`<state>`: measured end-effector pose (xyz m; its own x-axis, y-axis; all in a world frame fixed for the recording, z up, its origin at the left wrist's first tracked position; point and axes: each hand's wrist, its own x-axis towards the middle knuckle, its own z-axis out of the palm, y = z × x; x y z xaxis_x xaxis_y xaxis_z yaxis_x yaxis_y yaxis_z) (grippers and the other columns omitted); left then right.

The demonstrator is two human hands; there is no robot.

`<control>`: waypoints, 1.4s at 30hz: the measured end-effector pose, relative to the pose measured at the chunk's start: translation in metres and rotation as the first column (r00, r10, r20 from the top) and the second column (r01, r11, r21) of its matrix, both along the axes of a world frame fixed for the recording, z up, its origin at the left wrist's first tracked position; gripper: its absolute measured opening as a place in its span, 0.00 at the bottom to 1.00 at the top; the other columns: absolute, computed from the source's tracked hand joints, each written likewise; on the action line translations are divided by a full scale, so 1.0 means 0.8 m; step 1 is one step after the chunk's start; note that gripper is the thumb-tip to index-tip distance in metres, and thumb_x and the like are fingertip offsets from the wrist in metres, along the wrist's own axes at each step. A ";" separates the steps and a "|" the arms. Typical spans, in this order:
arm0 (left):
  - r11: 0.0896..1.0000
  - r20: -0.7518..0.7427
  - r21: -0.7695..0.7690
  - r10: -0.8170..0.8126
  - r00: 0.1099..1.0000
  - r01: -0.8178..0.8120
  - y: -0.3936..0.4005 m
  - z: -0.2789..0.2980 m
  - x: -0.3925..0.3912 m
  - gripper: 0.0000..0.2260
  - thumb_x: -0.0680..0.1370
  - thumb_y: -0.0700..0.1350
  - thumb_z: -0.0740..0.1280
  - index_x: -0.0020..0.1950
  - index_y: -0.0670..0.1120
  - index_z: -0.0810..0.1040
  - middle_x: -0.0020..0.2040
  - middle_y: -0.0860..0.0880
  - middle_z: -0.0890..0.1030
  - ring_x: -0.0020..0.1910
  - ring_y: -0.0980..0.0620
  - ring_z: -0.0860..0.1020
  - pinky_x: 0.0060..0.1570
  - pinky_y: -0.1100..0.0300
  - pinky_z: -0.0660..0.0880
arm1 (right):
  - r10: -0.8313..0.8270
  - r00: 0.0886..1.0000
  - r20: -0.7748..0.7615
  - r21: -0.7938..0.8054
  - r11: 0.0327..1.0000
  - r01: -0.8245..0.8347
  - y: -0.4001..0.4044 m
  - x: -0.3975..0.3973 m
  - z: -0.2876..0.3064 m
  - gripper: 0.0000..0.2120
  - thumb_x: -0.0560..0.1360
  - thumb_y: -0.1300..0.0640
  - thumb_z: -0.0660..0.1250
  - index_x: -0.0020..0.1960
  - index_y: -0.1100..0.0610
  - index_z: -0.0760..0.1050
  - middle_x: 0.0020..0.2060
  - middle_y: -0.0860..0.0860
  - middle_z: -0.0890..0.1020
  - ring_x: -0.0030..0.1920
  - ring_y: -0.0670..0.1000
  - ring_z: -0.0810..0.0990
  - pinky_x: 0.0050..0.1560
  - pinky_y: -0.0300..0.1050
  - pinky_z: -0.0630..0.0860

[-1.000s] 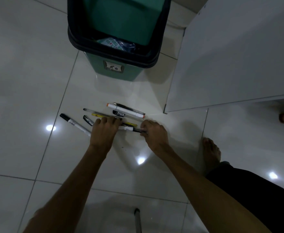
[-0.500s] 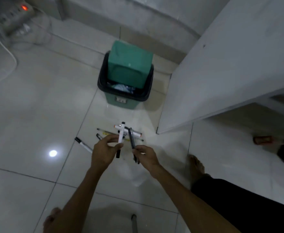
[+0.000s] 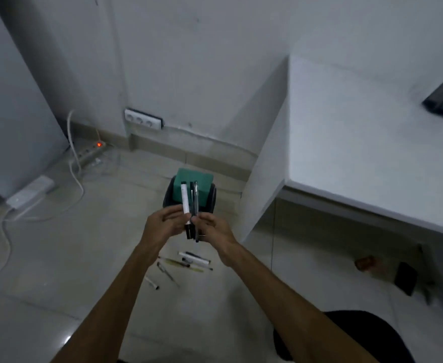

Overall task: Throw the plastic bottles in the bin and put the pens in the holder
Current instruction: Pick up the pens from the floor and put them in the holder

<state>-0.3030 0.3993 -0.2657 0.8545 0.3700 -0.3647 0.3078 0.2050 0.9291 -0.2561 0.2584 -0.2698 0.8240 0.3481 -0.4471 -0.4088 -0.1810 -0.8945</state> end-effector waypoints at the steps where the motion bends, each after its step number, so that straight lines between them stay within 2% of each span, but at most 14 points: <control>1: 1.000 0.031 0.006 -0.003 1.000 0.002 -0.001 0.023 0.000 0.16 0.72 0.40 0.74 0.59 0.41 0.80 0.48 0.46 0.84 0.42 0.53 0.83 0.36 0.66 0.78 | 0.001 1.000 0.022 0.016 1.000 -0.001 0.000 0.001 0.021 0.13 0.77 0.57 0.69 0.58 0.62 0.78 0.48 0.56 0.83 0.44 0.52 0.81 0.46 0.44 0.80; 3: 0.999 0.097 0.038 -0.021 0.995 0.017 -0.001 0.067 -0.001 0.17 0.72 0.41 0.75 0.60 0.41 0.80 0.50 0.44 0.85 0.43 0.50 0.84 0.38 0.64 0.80 | -0.003 0.997 0.076 0.046 0.999 0.000 -0.001 0.001 0.064 0.15 0.76 0.55 0.70 0.59 0.61 0.79 0.53 0.57 0.83 0.50 0.53 0.81 0.53 0.46 0.79; 5: 0.997 0.151 0.073 -0.047 0.987 0.036 -0.001 0.113 -0.002 0.16 0.72 0.41 0.75 0.59 0.42 0.81 0.50 0.44 0.85 0.44 0.49 0.85 0.40 0.62 0.81 | 0.004 0.992 0.127 0.069 0.998 -0.013 -0.005 0.002 0.109 0.15 0.75 0.55 0.70 0.60 0.61 0.79 0.54 0.58 0.83 0.50 0.52 0.81 0.54 0.45 0.79; 8: 0.990 0.202 0.125 -0.096 0.975 0.072 -0.003 0.179 0.001 0.16 0.71 0.42 0.75 0.58 0.42 0.81 0.50 0.44 0.85 0.47 0.47 0.85 0.45 0.58 0.82 | 0.017 0.980 0.198 0.124 0.991 -0.042 -0.014 0.002 0.175 0.15 0.76 0.57 0.69 0.60 0.63 0.78 0.52 0.60 0.83 0.46 0.51 0.81 0.44 0.39 0.80; 10: 0.982 0.232 0.164 -0.132 0.964 0.095 -0.011 0.221 0.006 0.15 0.71 0.42 0.75 0.57 0.43 0.81 0.49 0.45 0.85 0.47 0.47 0.85 0.44 0.60 0.82 | 0.008 0.971 0.238 0.158 0.986 -0.047 -0.027 0.001 0.219 0.14 0.76 0.58 0.70 0.60 0.63 0.76 0.51 0.61 0.83 0.44 0.51 0.81 0.40 0.37 0.80; 14: 0.965 0.310 0.231 -0.194 0.931 0.124 -0.054 0.289 0.021 0.15 0.73 0.40 0.73 0.60 0.44 0.80 0.47 0.45 0.84 0.41 0.51 0.84 0.38 0.63 0.81 | 0.001 0.944 0.329 0.172 0.983 -0.061 -0.077 0.004 0.297 0.17 0.75 0.57 0.71 0.63 0.56 0.76 0.48 0.55 0.83 0.46 0.54 0.83 0.46 0.45 0.82; 17: 0.949 0.345 0.278 -0.246 0.906 0.152 -0.102 0.321 0.037 0.16 0.74 0.40 0.73 0.61 0.44 0.79 0.49 0.44 0.84 0.41 0.49 0.84 0.38 0.63 0.81 | -0.012 0.936 0.352 0.123 0.992 -0.034 -0.125 0.016 0.334 0.18 0.74 0.57 0.72 0.63 0.57 0.76 0.50 0.56 0.84 0.47 0.57 0.84 0.50 0.50 0.82; 20: 0.929 0.373 0.326 -0.296 0.880 0.174 -0.159 0.344 0.062 0.16 0.75 0.44 0.72 0.62 0.43 0.79 0.51 0.44 0.84 0.43 0.47 0.85 0.41 0.59 0.82 | -0.063 0.930 0.363 0.098 0.995 0.028 -0.181 0.033 0.359 0.16 0.75 0.60 0.70 0.62 0.58 0.77 0.51 0.59 0.84 0.45 0.57 0.85 0.50 0.51 0.83; 23: 0.915 0.411 0.369 -0.318 0.854 0.163 -0.220 0.359 0.092 0.16 0.75 0.46 0.72 0.62 0.44 0.80 0.51 0.46 0.84 0.44 0.48 0.85 0.40 0.60 0.82 | -0.126 0.903 0.411 0.072 0.992 0.106 -0.239 0.055 0.377 0.13 0.77 0.60 0.67 0.61 0.59 0.78 0.51 0.59 0.84 0.44 0.57 0.84 0.49 0.50 0.83; 27: 0.907 0.429 0.370 -0.360 0.829 0.203 -0.304 0.376 0.134 0.15 0.73 0.45 0.74 0.59 0.44 0.82 0.50 0.47 0.84 0.40 0.49 0.85 0.39 0.60 0.82 | -0.210 0.875 0.436 0.047 0.976 0.211 -0.314 0.089 0.388 0.14 0.77 0.58 0.66 0.61 0.61 0.78 0.52 0.61 0.84 0.43 0.57 0.83 0.47 0.50 0.83; 31: 0.891 0.403 0.367 -0.411 0.817 0.267 -0.370 0.377 0.184 0.15 0.73 0.45 0.74 0.58 0.45 0.81 0.50 0.46 0.85 0.39 0.48 0.85 0.43 0.54 0.83 | -0.280 0.849 0.448 0.025 0.953 0.301 -0.379 0.126 0.390 0.13 0.77 0.58 0.66 0.59 0.61 0.79 0.51 0.61 0.85 0.43 0.57 0.83 0.41 0.46 0.82; 34: 0.877 0.390 0.361 -0.450 0.803 0.316 -0.413 0.378 0.226 0.15 0.73 0.44 0.74 0.59 0.46 0.80 0.49 0.46 0.85 0.38 0.47 0.85 0.43 0.52 0.83 | -0.324 0.838 0.439 0.015 0.935 0.354 -0.424 0.158 0.390 0.12 0.76 0.59 0.67 0.58 0.61 0.80 0.50 0.60 0.85 0.43 0.57 0.83 0.40 0.44 0.81; 39: 0.822 0.374 0.425 -0.541 0.753 0.379 -0.470 0.382 0.310 0.14 0.73 0.45 0.74 0.58 0.46 0.80 0.47 0.48 0.85 0.34 0.47 0.85 0.40 0.54 0.83 | -0.360 0.833 0.421 -0.018 0.914 0.404 -0.491 0.232 0.394 0.11 0.75 0.60 0.68 0.56 0.60 0.81 0.49 0.59 0.85 0.43 0.56 0.84 0.44 0.46 0.82; 42: 0.803 0.363 0.457 -0.560 0.744 0.382 -0.499 0.388 0.364 0.13 0.73 0.45 0.74 0.56 0.45 0.82 0.46 0.48 0.85 0.35 0.49 0.85 0.37 0.60 0.82 | -0.368 0.839 0.400 -0.031 0.910 0.414 -0.520 0.278 0.402 0.11 0.75 0.61 0.67 0.55 0.61 0.81 0.47 0.56 0.86 0.39 0.53 0.84 0.39 0.41 0.81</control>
<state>-0.0119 -0.0001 0.0445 0.9771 -0.1082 0.1834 -0.2017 -0.1951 0.9598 -0.0341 -0.1574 0.0519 0.9933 -0.0720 -0.0904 -0.1025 -0.1861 -0.9772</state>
